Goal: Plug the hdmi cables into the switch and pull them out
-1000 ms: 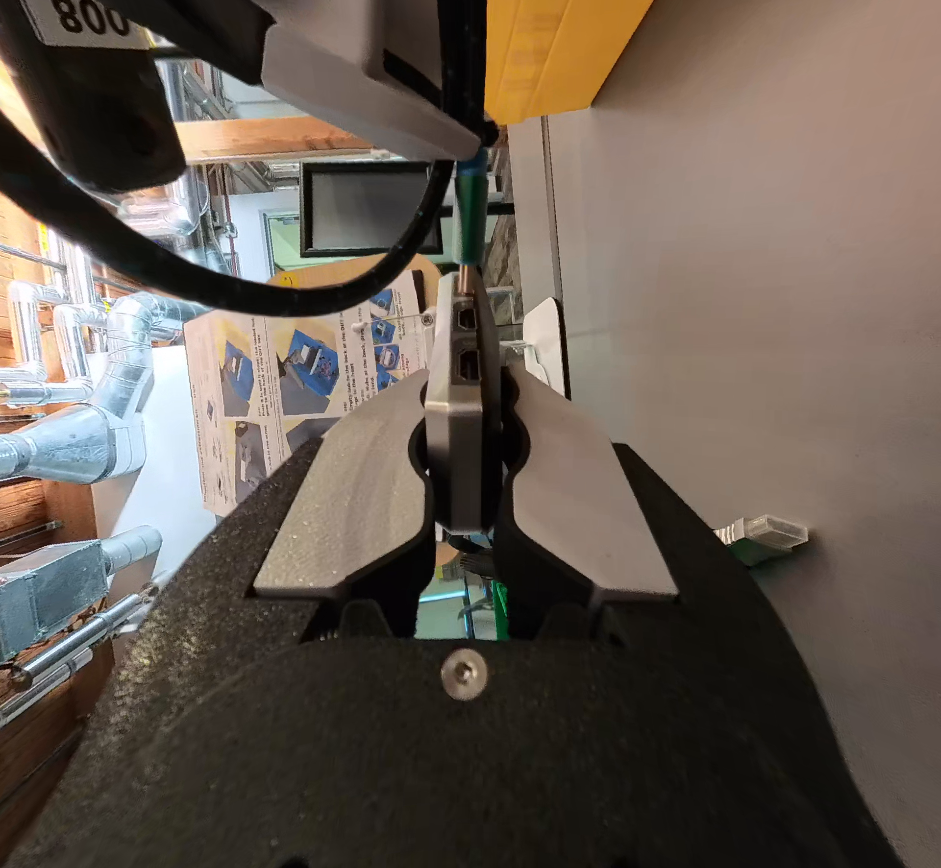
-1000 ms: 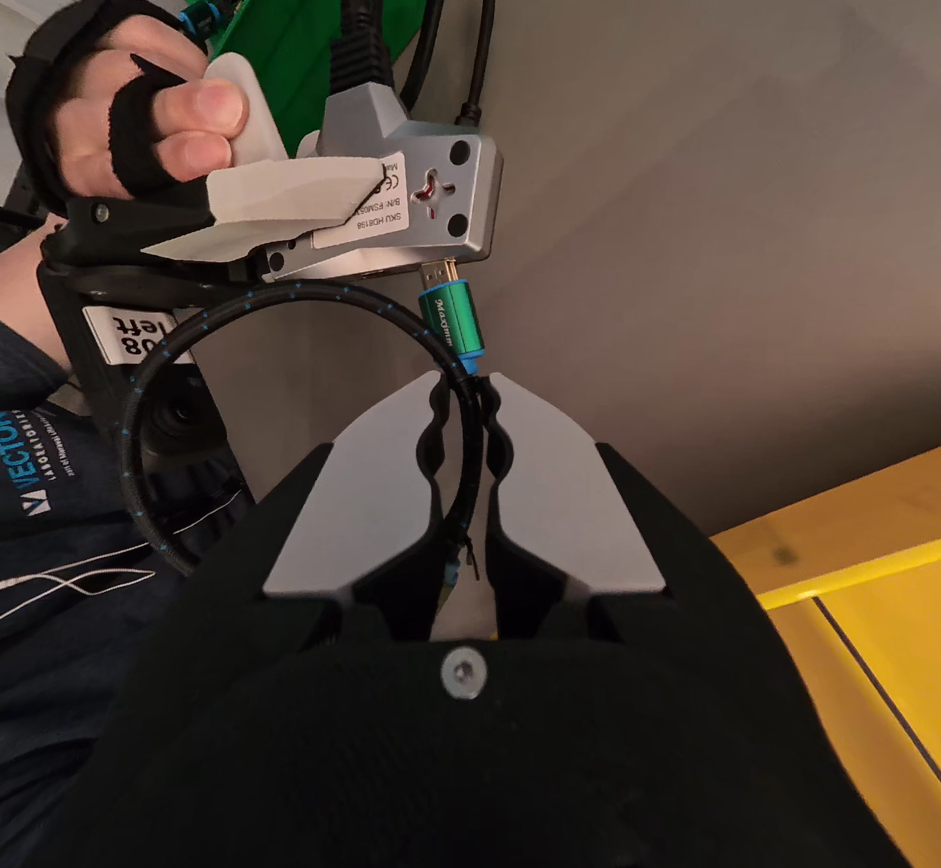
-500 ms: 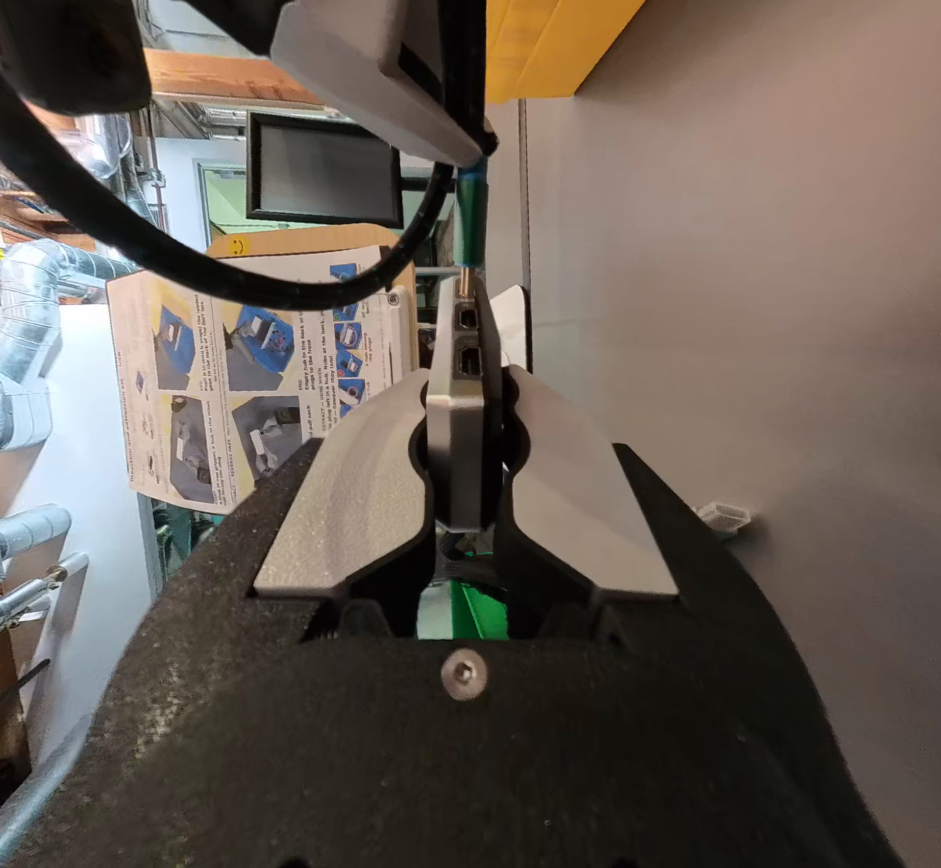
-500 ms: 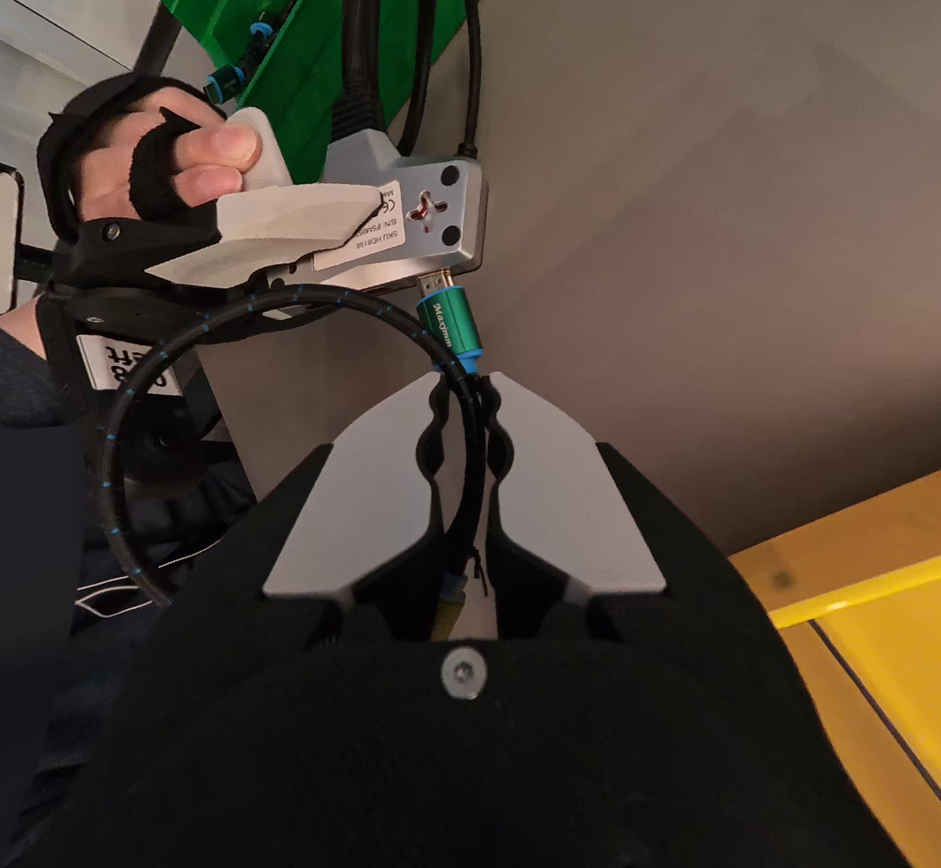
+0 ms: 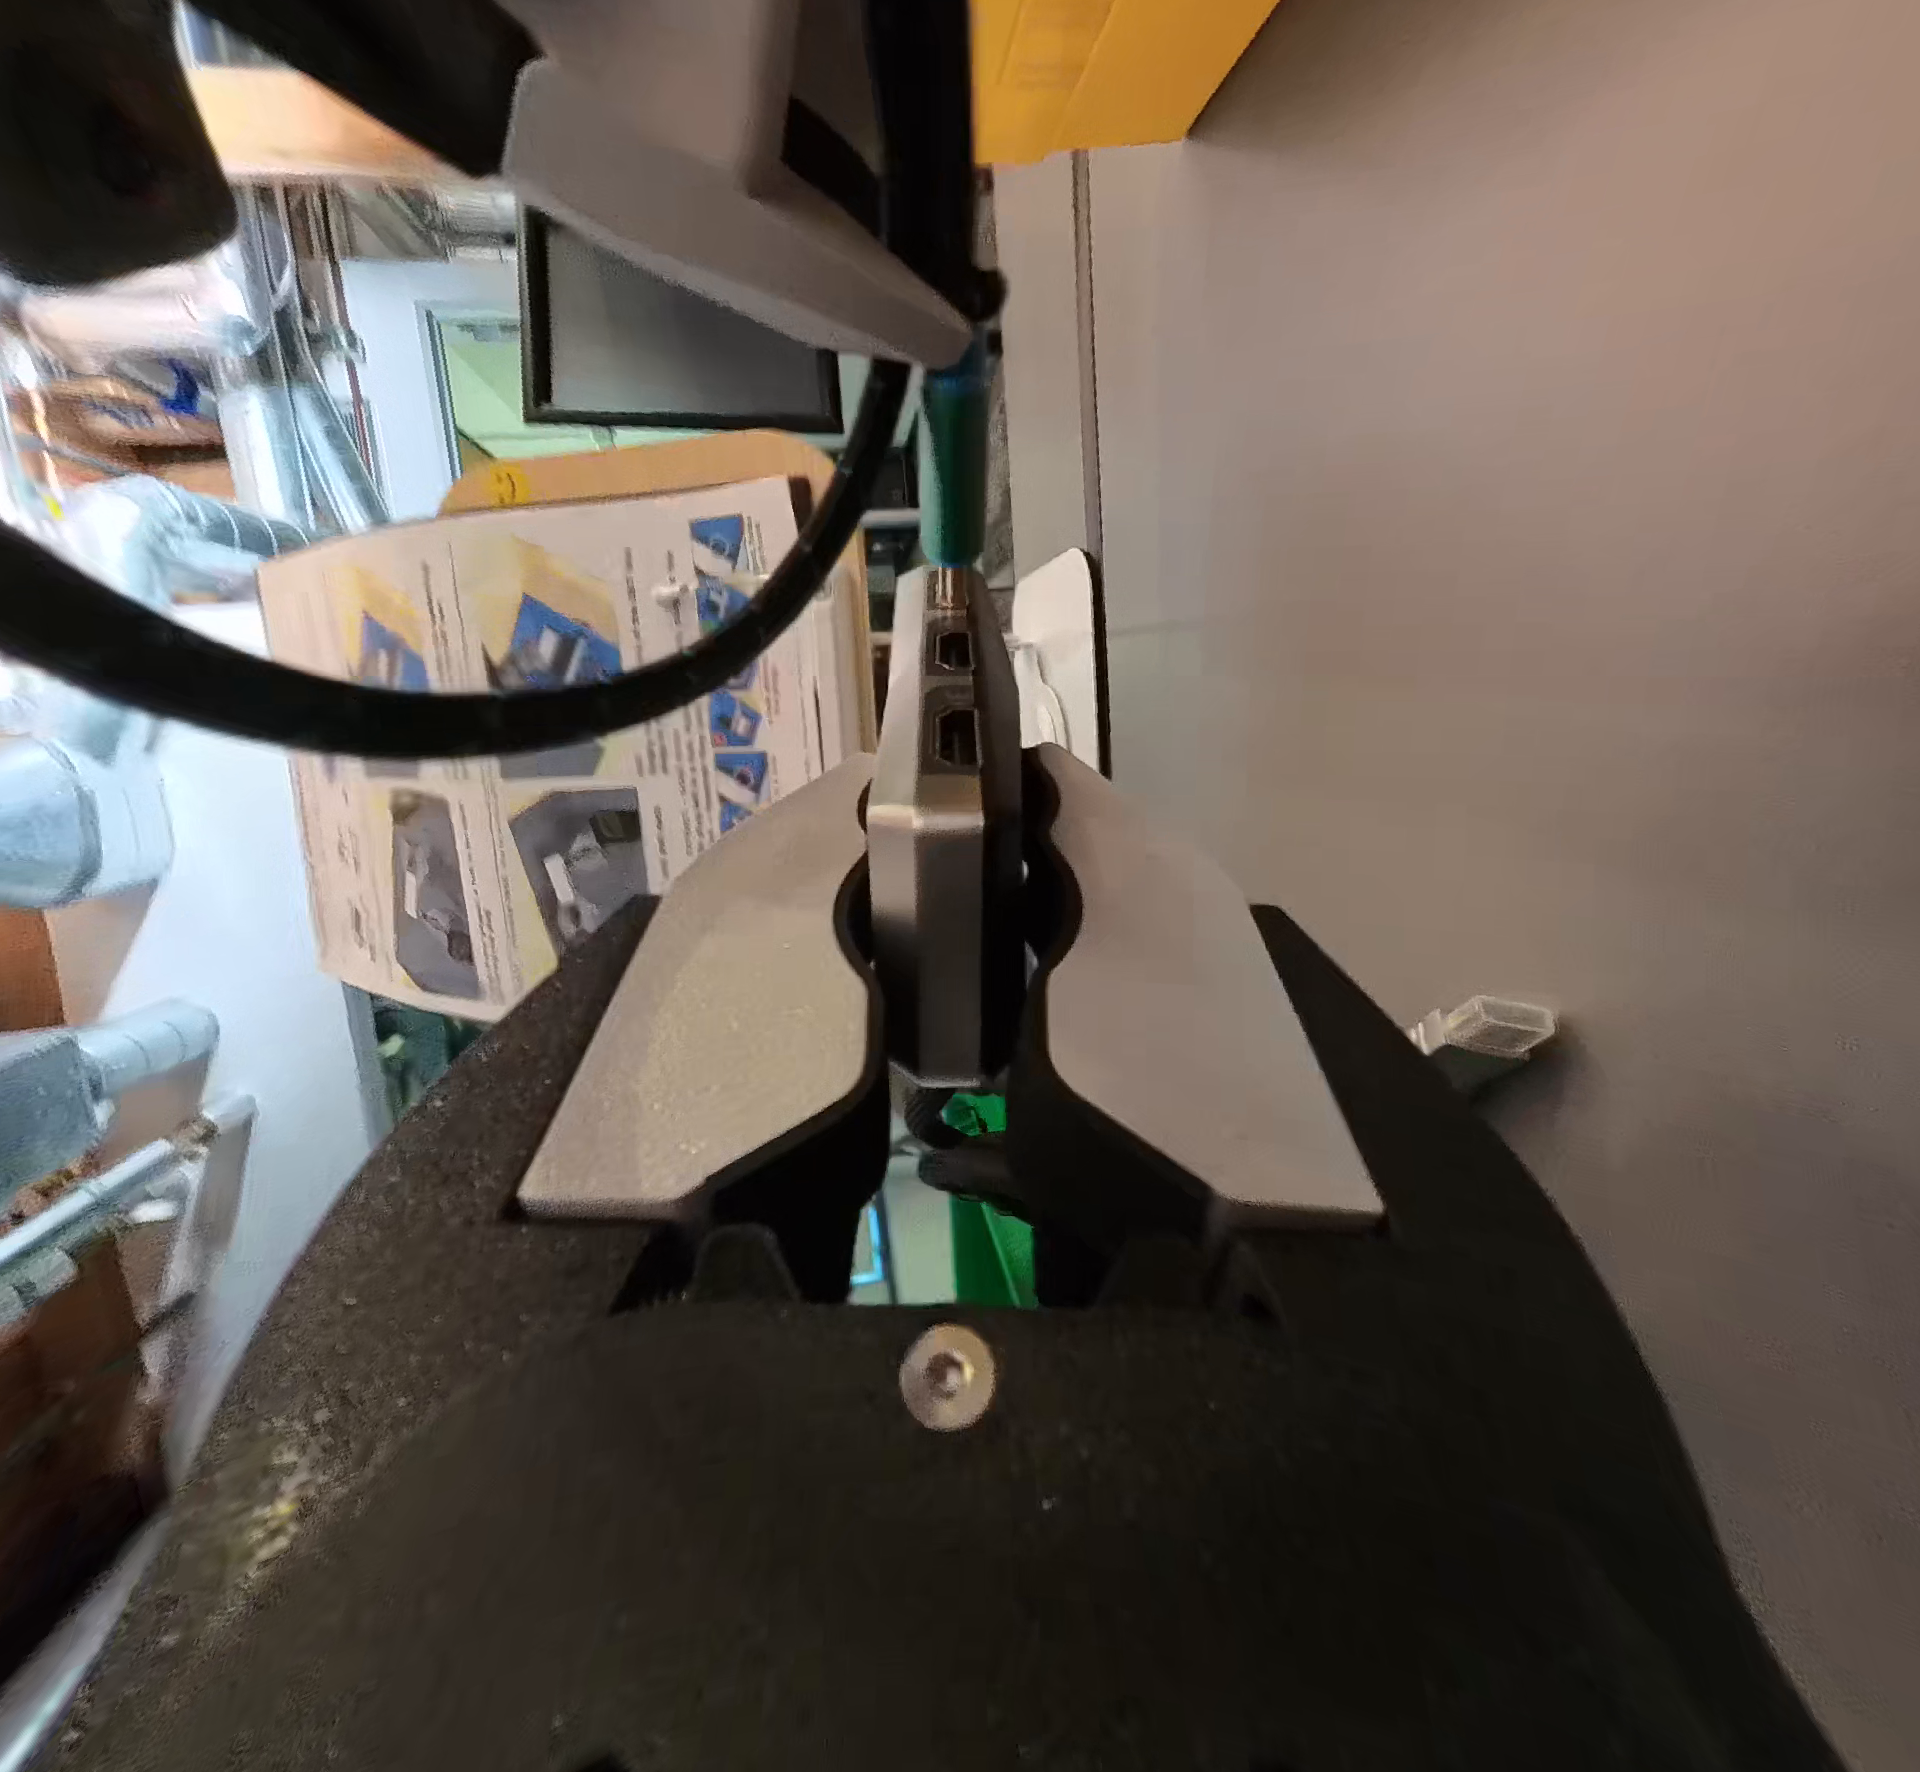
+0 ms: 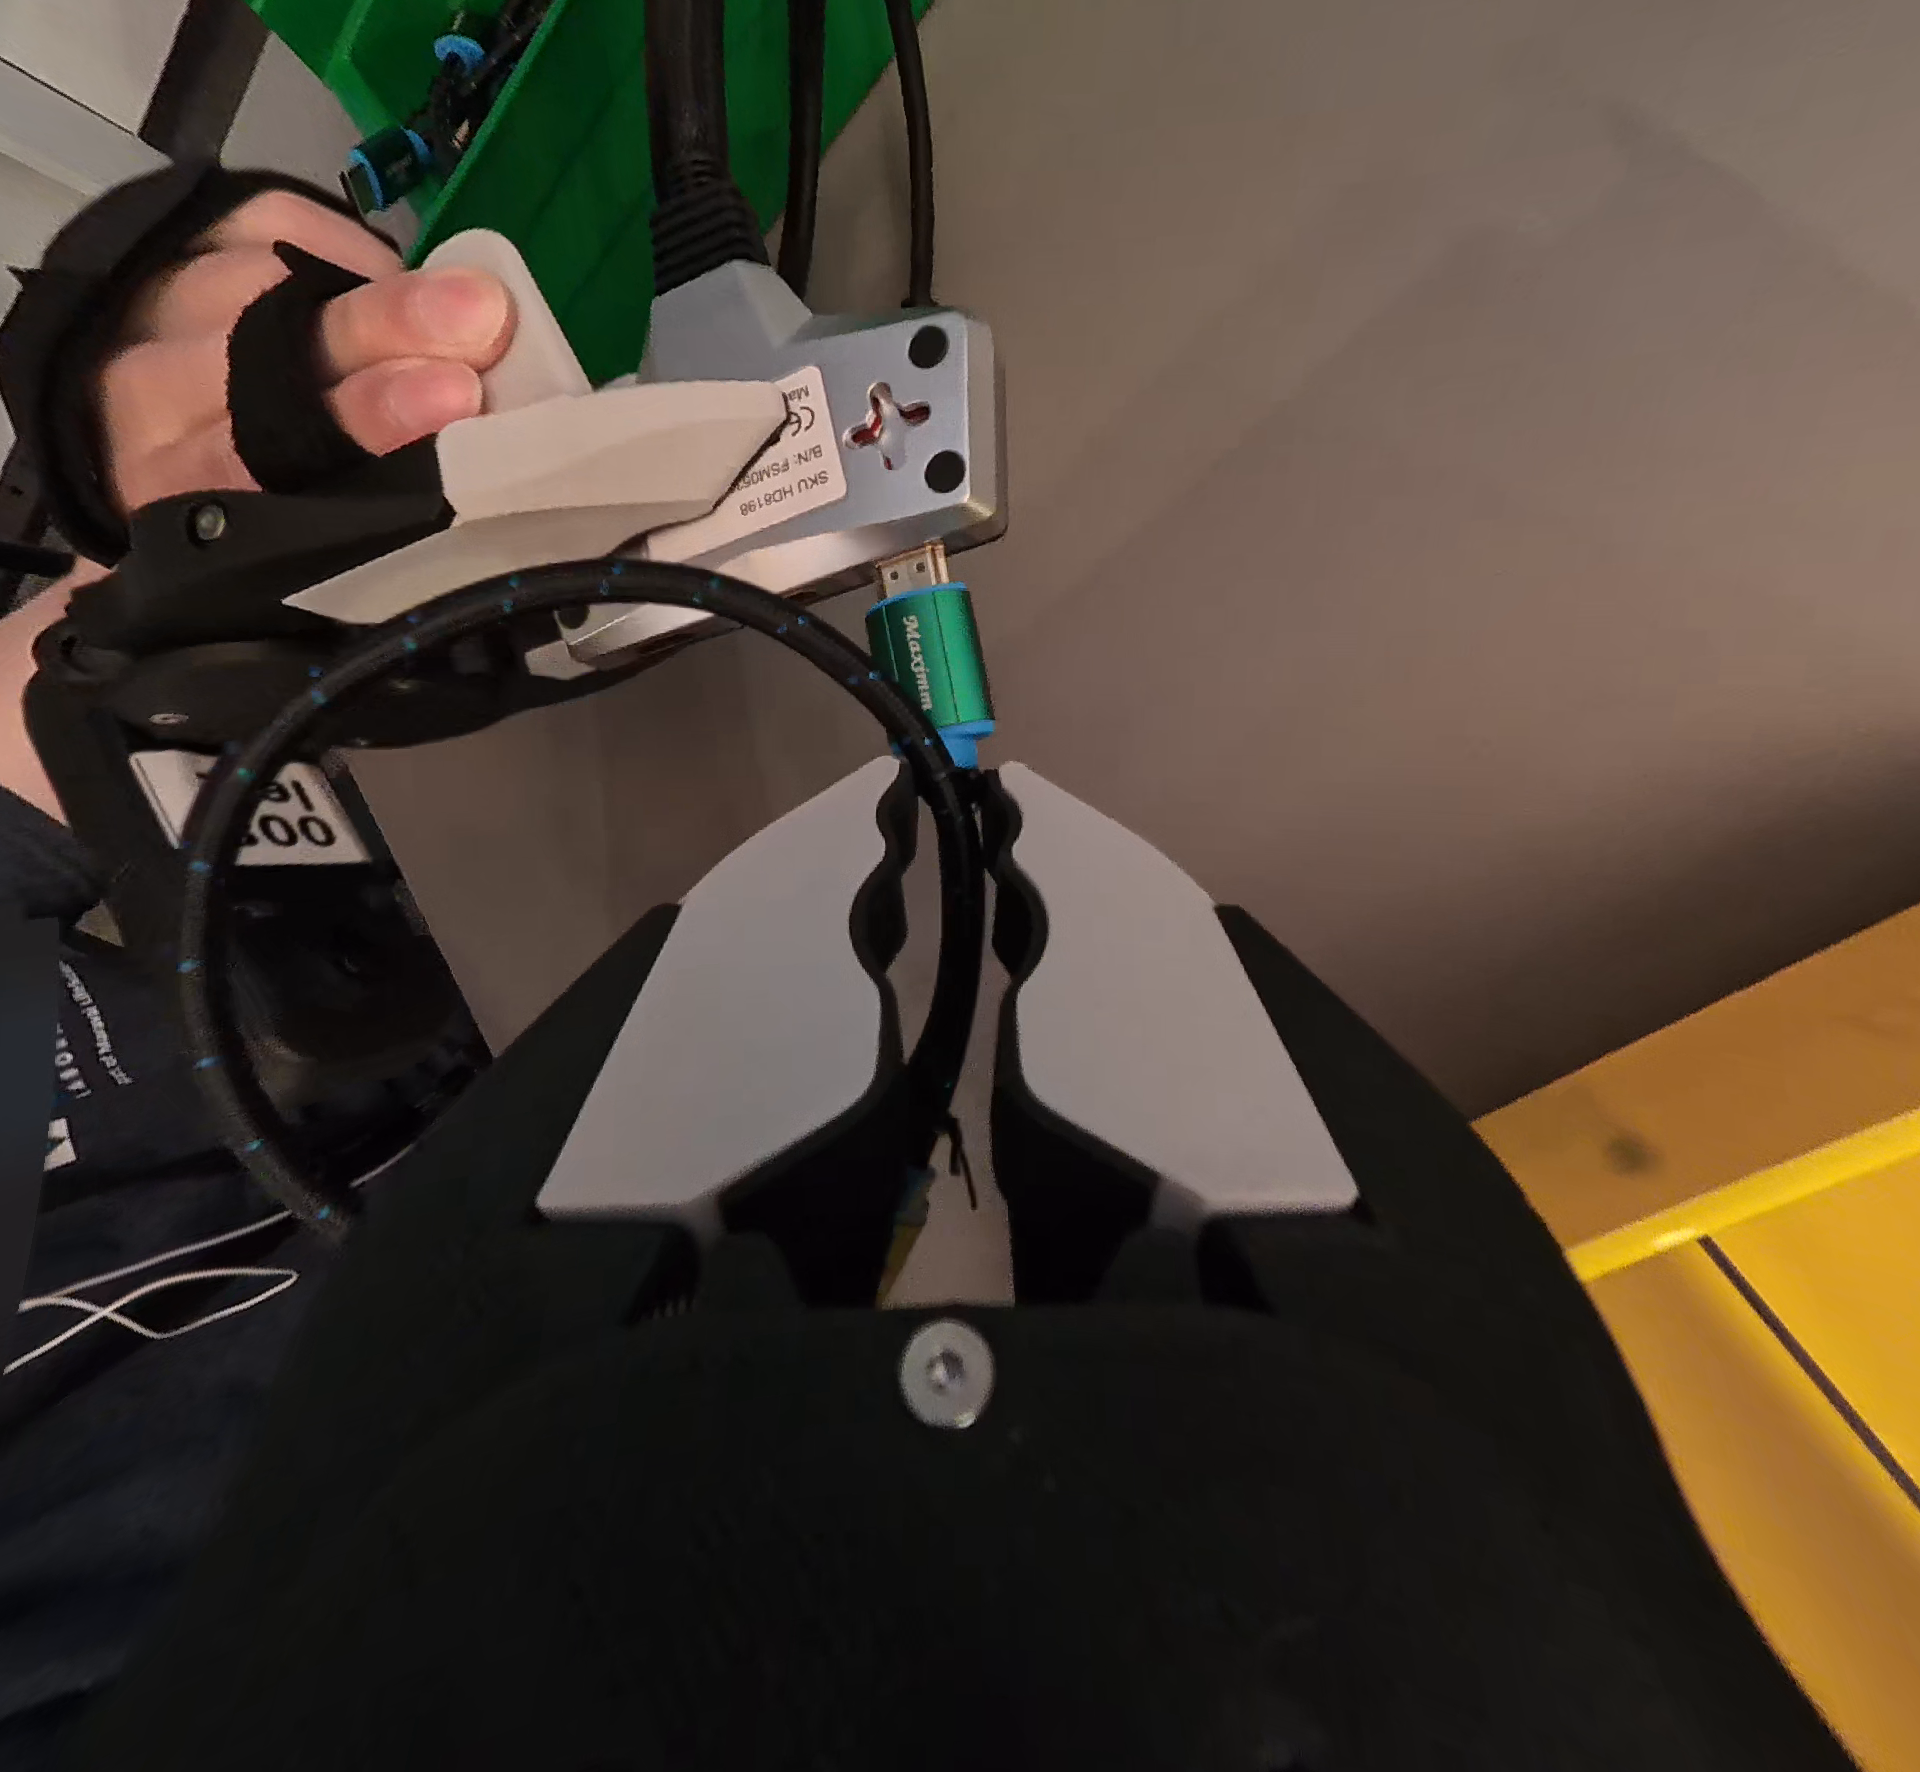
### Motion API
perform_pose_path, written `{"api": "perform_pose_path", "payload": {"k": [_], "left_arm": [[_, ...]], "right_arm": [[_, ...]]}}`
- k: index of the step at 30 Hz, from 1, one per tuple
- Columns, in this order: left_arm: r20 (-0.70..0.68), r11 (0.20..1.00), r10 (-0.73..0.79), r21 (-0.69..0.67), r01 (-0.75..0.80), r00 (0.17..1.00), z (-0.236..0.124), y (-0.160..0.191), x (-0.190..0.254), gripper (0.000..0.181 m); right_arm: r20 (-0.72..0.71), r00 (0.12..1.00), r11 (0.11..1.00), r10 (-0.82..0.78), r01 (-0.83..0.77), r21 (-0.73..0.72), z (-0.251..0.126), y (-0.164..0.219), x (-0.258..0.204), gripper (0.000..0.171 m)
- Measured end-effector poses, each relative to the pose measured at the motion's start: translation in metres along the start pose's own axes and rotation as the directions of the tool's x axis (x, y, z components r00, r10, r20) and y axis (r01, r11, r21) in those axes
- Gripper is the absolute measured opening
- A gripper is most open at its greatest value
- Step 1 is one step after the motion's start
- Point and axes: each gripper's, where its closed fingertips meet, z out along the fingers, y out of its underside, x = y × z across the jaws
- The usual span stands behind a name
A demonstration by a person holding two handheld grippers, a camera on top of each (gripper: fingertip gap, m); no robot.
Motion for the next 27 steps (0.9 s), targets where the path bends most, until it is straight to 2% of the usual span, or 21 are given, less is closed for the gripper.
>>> {"api": "perform_pose_path", "payload": {"k": [9,14,18,22,25,27], "left_arm": [[-0.031,0.998,0.031,0.048,-0.029,0.999,-0.001,-0.005,0.006,0.022],[-0.036,0.999,-0.005,0.032,0.006,0.999,0.0,-0.001,0.004,0.022],[-0.046,0.995,-0.089,0.048,0.091,0.995,-0.001,0.004,-0.004,0.022],[-0.055,0.982,-0.165,0.089,0.169,0.985,-0.004,0.001,-0.013,0.022],[-0.056,0.974,-0.195,0.11,0.2,0.979,-0.007,0.0,-0.017,0.022],[-0.061,0.963,-0.234,0.127,0.24,0.97,-0.009,0.001,-0.022,0.022]], "right_arm": [[0.043,0.998,0.998,-0.041,0.042,-0.037,0.001,0.005,0.004,0.01],[-0.006,0.997,0.997,-0.076,0.076,-0.023,0.004,0.001,0.004,0.011],[0.025,0.994,0.994,-0.106,0.105,0.037,-0.001,-0.01,-0.001,0.013],[0.113,0.984,0.971,-0.138,0.112,0.211,-0.027,-0.032,-0.02,0.015],[-0.036,0.97,0.917,-0.24,0.239,0.32,-0.053,-0.047,-0.017,0.02],[-0.185,0.915,0.799,-0.359,0.404,0.445,-0.084,-0.063,-0.022,0.02]]}}
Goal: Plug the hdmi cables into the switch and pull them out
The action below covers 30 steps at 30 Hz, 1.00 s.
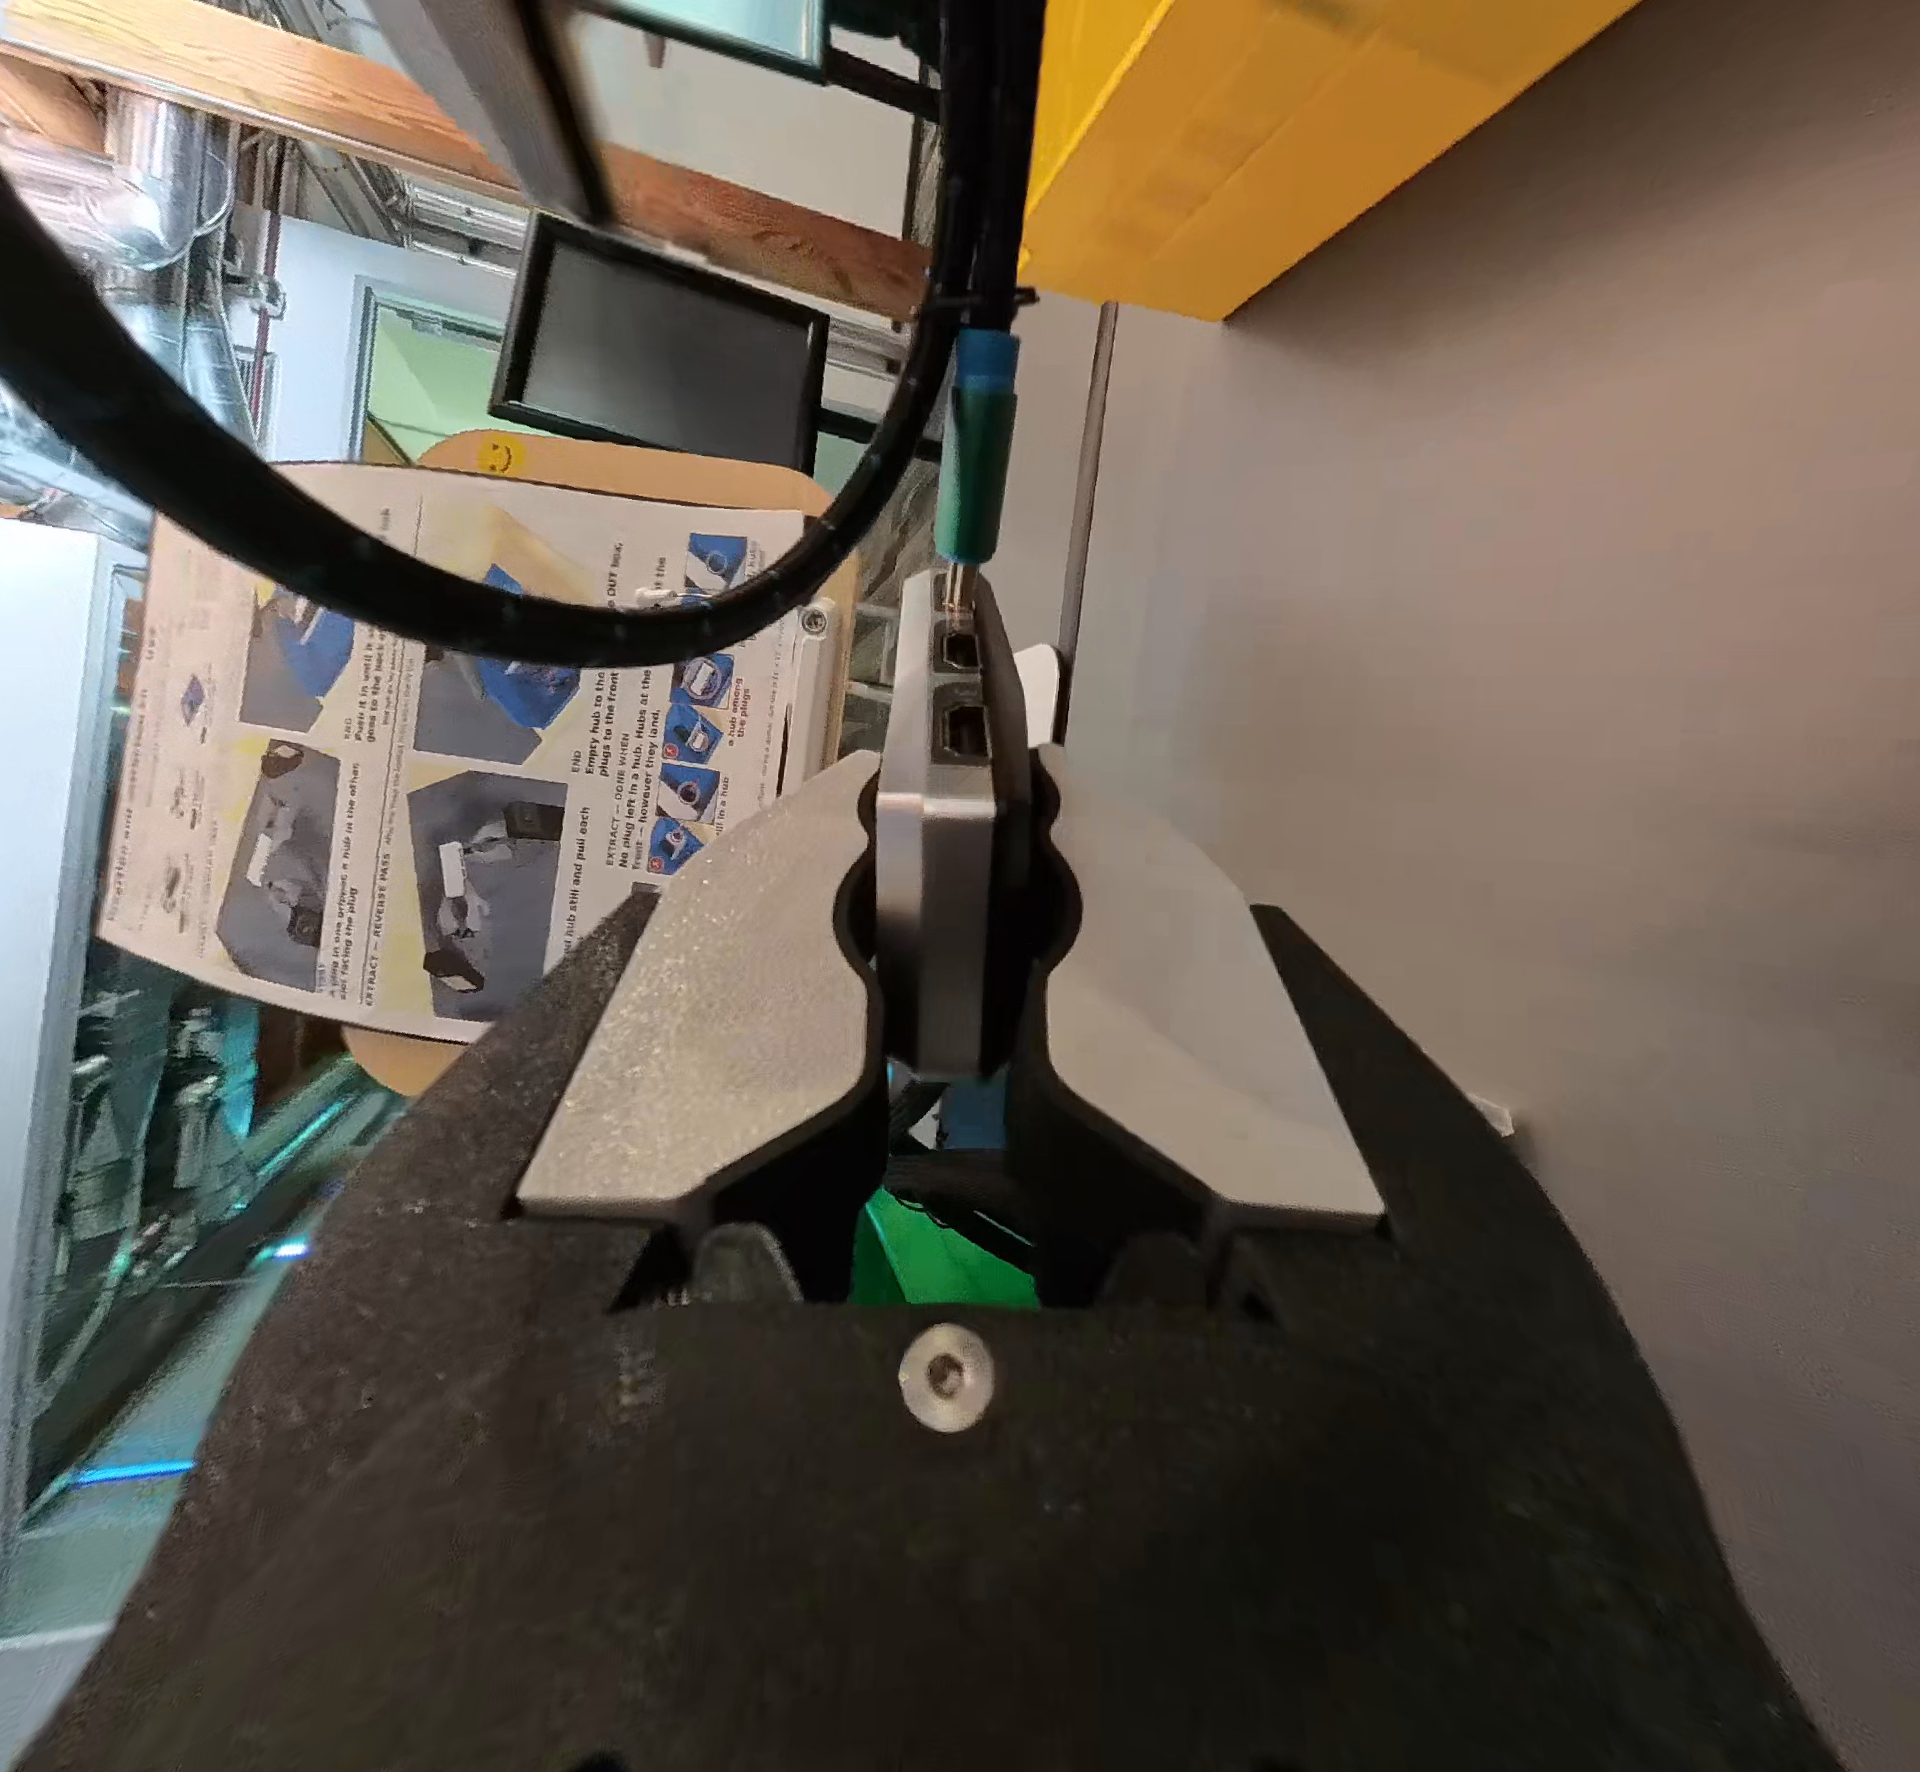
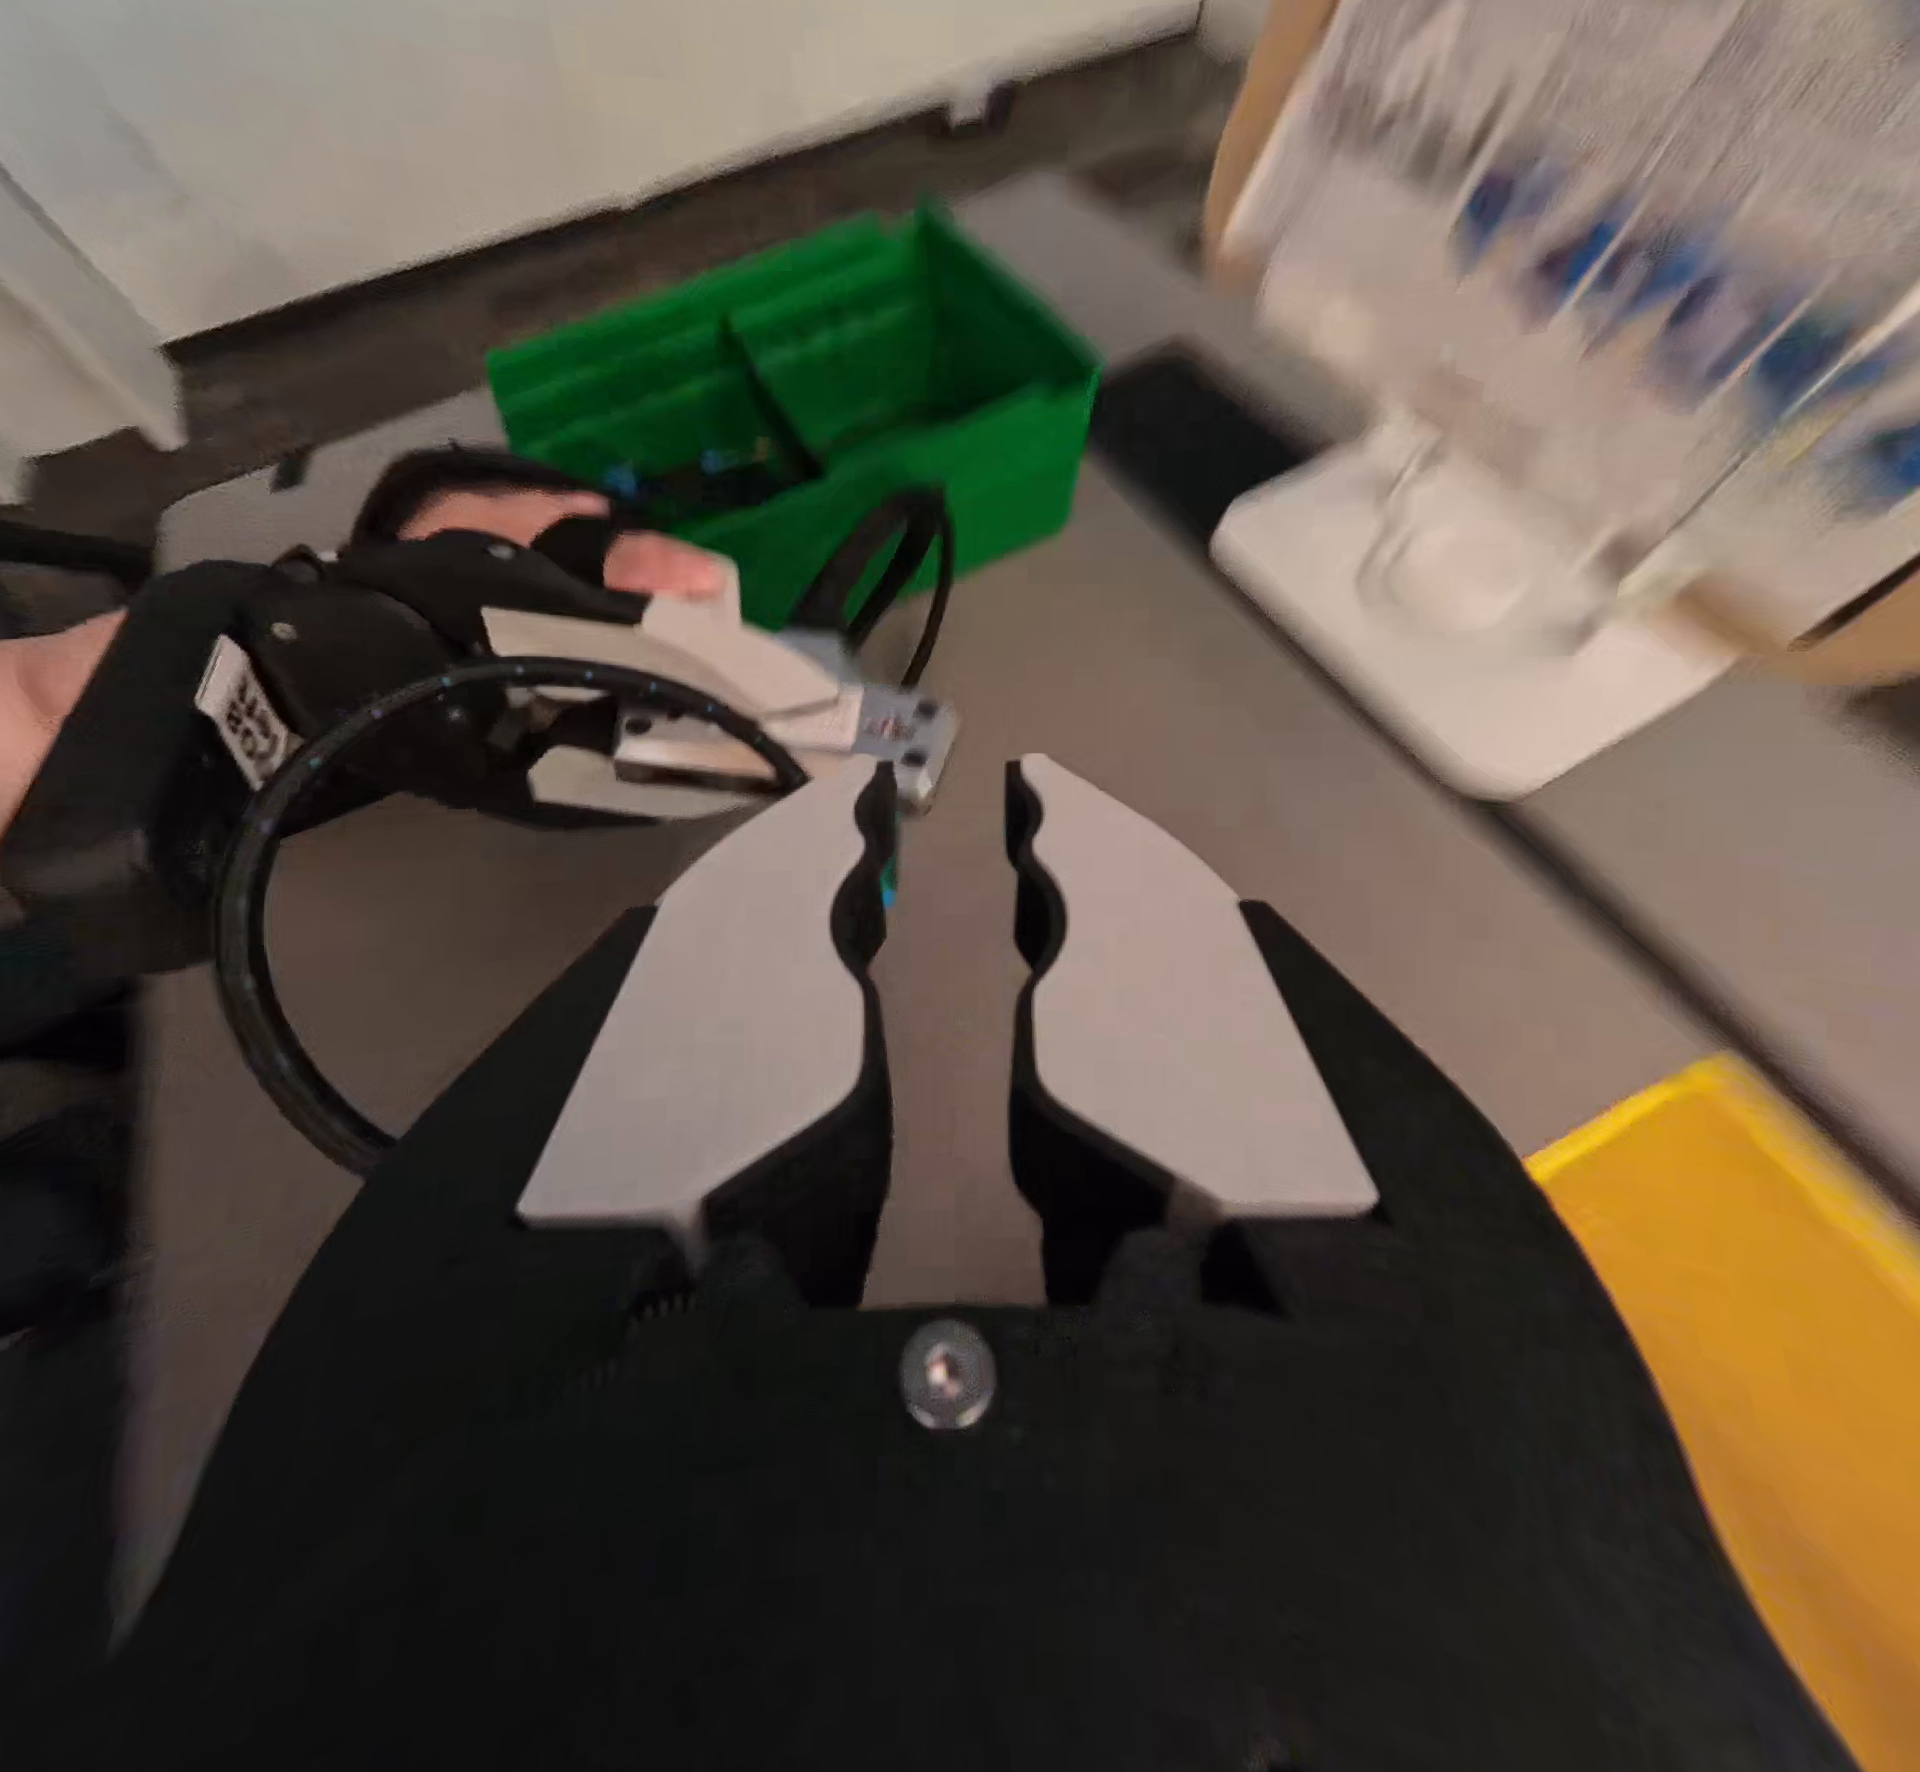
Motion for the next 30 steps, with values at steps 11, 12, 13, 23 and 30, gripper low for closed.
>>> {"api": "perform_pose_path", "payload": {"k": [11,12,13,23,30], "left_arm": [[-0.001,0.94,-0.295,0.178,0.291,0.955,-0.029,-0.01,-0.049,0.022],[-0.01,0.941,-0.288,0.185,0.284,0.958,-0.03,-0.012,-0.048,0.022],[-0.02,0.943,-0.275,0.188,0.274,0.961,-0.03,-0.013,-0.046,0.022],[-0.086,0.95,-0.206,0.222,0.22,0.975,-0.034,-0.022,-0.034,0.022],[-0.103,0.964,-0.134,0.215,0.154,0.986,-0.031,-0.022,-0.023,0.022]], "right_arm": [[-0.173,0.816,0.776,-0.552,0.578,0.253,-0.011,-0.012,-0.015,0.044],[-0.195,0.766,0.737,-0.612,0.642,0.209,-0.005,-0.011,-0.022,0.045],[-0.211,0.715,0.696,-0.667,0.698,0.167,0.0,-0.009,-0.028,0.046],[-0.142,0.552,0.543,-0.822,0.834,0.1,0.015,0.004,-0.065,0.025],[-0.053,0.577,0.572,-0.815,0.815,0.092,0.021,0.016,-0.067,0.017]]}}
